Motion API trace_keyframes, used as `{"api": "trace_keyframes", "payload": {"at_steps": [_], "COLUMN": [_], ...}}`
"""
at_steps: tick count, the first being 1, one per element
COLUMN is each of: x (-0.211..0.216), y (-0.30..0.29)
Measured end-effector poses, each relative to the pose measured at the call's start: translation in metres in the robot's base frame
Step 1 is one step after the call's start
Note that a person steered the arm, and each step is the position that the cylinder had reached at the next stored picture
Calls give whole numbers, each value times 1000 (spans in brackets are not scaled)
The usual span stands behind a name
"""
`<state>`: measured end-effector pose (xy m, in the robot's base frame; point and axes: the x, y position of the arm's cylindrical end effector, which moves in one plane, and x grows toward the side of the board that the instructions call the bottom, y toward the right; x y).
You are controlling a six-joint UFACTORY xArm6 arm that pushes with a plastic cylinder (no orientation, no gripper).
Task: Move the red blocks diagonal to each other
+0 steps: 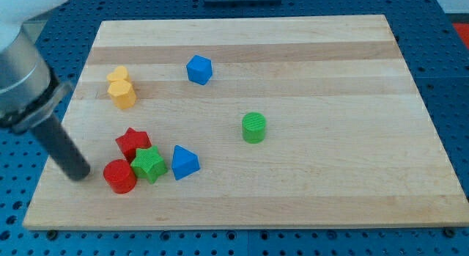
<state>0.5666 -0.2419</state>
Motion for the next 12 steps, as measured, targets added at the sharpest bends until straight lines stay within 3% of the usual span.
{"api": "trace_keyframes", "payload": {"at_steps": [1,3,9,12], "x": [30,30,-68,-97], "y": [19,50,77,79]}}
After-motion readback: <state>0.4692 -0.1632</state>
